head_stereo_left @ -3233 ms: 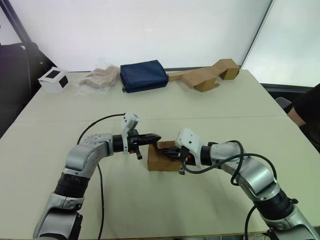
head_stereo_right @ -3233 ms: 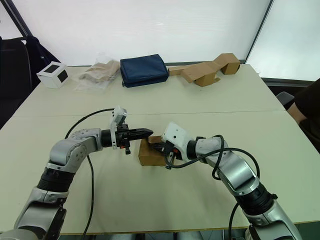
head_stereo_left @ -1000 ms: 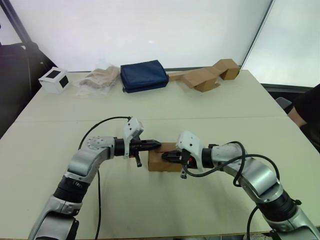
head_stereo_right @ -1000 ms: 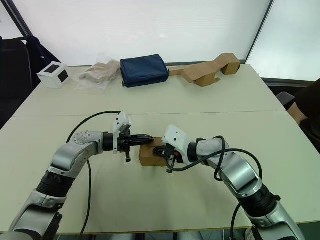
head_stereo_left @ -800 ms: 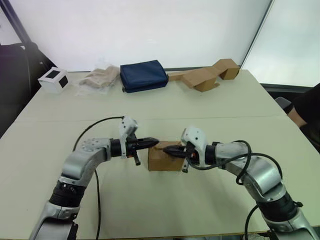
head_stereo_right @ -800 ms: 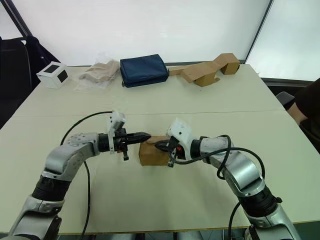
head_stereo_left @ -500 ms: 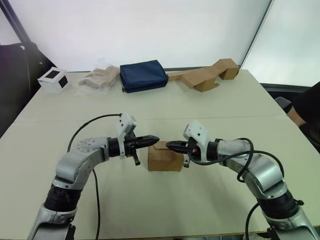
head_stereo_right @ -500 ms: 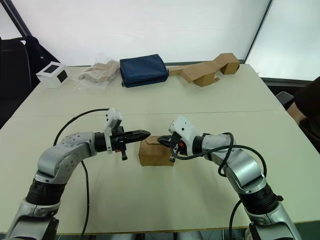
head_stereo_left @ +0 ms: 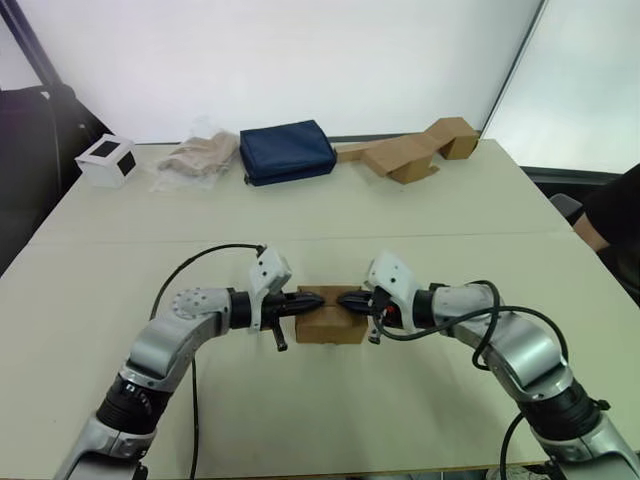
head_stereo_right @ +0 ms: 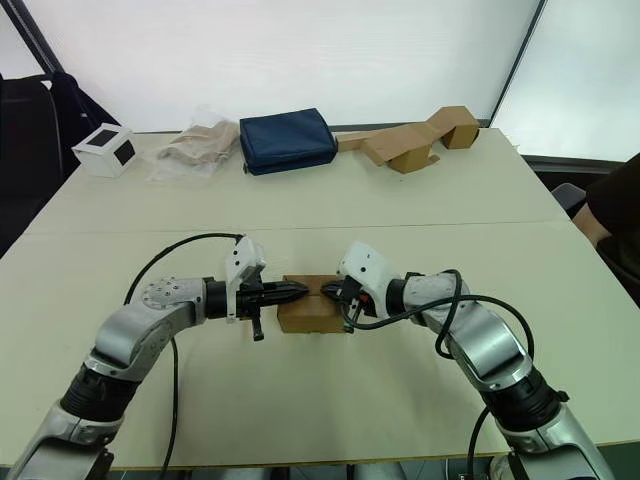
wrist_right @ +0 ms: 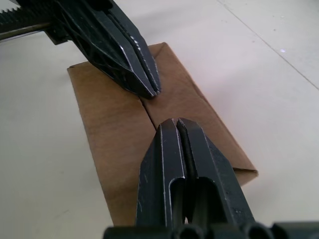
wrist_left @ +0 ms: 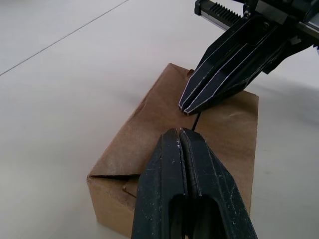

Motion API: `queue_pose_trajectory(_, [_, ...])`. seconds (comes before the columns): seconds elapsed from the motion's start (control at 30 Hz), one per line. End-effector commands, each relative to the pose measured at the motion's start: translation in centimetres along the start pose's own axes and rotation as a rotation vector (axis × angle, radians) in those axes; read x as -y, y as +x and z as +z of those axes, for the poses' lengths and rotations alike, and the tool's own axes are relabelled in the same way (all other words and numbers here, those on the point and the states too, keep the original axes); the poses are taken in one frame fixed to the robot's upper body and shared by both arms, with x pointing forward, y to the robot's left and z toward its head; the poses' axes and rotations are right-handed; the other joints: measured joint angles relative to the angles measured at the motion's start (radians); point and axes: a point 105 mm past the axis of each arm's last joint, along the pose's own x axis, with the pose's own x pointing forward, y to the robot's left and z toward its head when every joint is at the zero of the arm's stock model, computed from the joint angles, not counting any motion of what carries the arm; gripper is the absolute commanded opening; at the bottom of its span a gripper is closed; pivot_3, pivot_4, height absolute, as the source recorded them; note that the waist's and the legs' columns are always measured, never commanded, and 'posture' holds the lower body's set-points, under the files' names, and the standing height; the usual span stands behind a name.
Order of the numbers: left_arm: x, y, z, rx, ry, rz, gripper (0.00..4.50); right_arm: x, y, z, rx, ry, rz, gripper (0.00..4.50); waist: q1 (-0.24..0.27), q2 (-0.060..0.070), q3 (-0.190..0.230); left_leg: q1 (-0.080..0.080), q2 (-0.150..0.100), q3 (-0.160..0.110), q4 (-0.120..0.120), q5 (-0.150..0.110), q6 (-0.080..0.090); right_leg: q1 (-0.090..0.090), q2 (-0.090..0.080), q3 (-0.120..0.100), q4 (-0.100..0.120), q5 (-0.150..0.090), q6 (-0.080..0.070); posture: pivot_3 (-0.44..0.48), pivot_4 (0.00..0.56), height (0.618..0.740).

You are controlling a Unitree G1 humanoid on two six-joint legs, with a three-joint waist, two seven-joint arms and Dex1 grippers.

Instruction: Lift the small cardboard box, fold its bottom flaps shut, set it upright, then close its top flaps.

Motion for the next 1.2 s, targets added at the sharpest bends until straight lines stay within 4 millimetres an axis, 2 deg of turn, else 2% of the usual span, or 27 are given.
queue_pose_trajectory(0.03, [0.1, -0.1, -0.1, 0.003, 0.007, 0.01, 0.04, 0.0, -0.1, 0.1, 0.001, -0.019, -0.006, 0.0, 0.0, 0.0, 0.0, 0.0, 0.0, 0.0, 0.0, 0.0, 0.0, 0.0, 0.0, 0.0, 0.0, 0.0, 0.0, 0.0, 0.15, 0.74])
queue_pose_trajectory(0.1, [-0.4, -0.3, 1.0, 0.062, -0.004, 0.047, 0.04, 0.4, -0.3, 0.5, 0.036, -0.014, -0.025, 0.0, 0.0, 0.0, 0.0, 0.0, 0.0, 0.0, 0.0, 0.0, 0.0, 0.0, 0.0, 0.0, 0.0, 0.0, 0.0, 0.0, 0.15, 0.74])
queue_pose_trajectory(0.2, [-1.3, -1.3, 3.4, 0.175, -0.002, 0.116, 0.04, 1.8, -1.1, 2.9, 0.186, 0.001, -0.095, 0.0, 0.0, 0.0, 0.0, 0.0, 0.0, 0.0, 0.0, 0.0, 0.0, 0.0, 0.0, 0.0, 0.0, 0.0, 0.0, 0.0, 0.15, 0.74])
queue_pose_trajectory(0.3, [-1.8, -2.8, 4.5, 0.204, -0.008, 0.169, 0.04, 2.9, -3.4, 5.0, 0.342, 0.062, -0.136, 0.0, 0.0, 0.0, 0.0, 0.0, 0.001, 0.0, 0.0, 0.0, 0.0, 0.0, -0.001, 0.0, 0.0, 0.0, 0.0, 0.0, 0.15, 0.74])
queue_pose_trajectory(0.37, [-3.2, -3.6, 4.1, 0.192, -0.086, 0.258, 0.04, 3.2, -5.3, 5.2, 0.398, 0.128, -0.129, 0.0, 0.003, 0.0, 0.0, 0.0, 0.0, 0.0, 0.0, 0.0, 0.0, 0.0, -0.002, 0.0, 0.0, 0.0, 0.0, 0.0, 0.15, 0.74])
queue_pose_trajectory(0.53, [-2.9, -5.8, 2.0, 0.128, -0.144, 0.281, 0.04, 3.8, -8.7, 2.6, 0.339, 0.227, -0.156, 0.0, 0.002, 0.0, 0.0, 0.0, -0.002, -0.001, -0.001, 0.0, 0.0, 0.002, -0.007, -0.001, -0.001, 0.0, 0.0, 0.0, 0.15, 0.74])
queue_pose_trajectory(0.67, [-1.5, -8.5, -1.2, 0.024, -0.174, 0.295, 0.04, 2.3, -10.4, -2.5, 0.156, 0.304, -0.131, 0.0, 0.0, 0.0, 0.0, 0.0, -0.002, 0.0, -0.003, 0.0, 0.0, 0.002, -0.007, -0.001, -0.003, 0.0, 0.0, 0.0, 0.15, 0.74])
queue_pose_trajectory(0.77, [-0.6, -9.9, -3.1, -0.039, -0.219, 0.274, 0.04, 1.3, -10.9, -5.0, 0.061, 0.337, -0.104, 0.0, -0.001, 0.0, 0.0, 0.001, -0.002, 0.0, -0.003, 0.0, 0.0, 0.003, -0.007, -0.001, -0.003, 0.0, 0.0, 0.0, 0.15, 0.74])
queue_pose_trajectory(0.93, [0.8, -11.6, -5.7, -0.176, -0.254, 0.212, 0.04, 1.0, -11.1, -7.2, -0.014, 0.342, -0.104, 0.0, -0.001, 0.0, 0.0, 0.004, -0.002, 0.0, -0.003, 0.0, 0.0, 0.007, -0.006, -0.001, -0.005, 0.0, 0.0, 0.0, 0.15, 0.74])
queue_pose_trajectory(1.2, [0.5, -11.7, -5.5, -0.13, -0.272, 0.23, 0.04, 0.7, -10.8, -7.9, -0.025, 0.345, -0.091, 0.0, 0.004, 0.0, 0.0, 0.004, -0.002, 0.0, -0.003, 0.0, 0.0, 0.008, -0.007, -0.002, -0.007, 0.0, 0.0, 0.0, 0.15, 0.74])
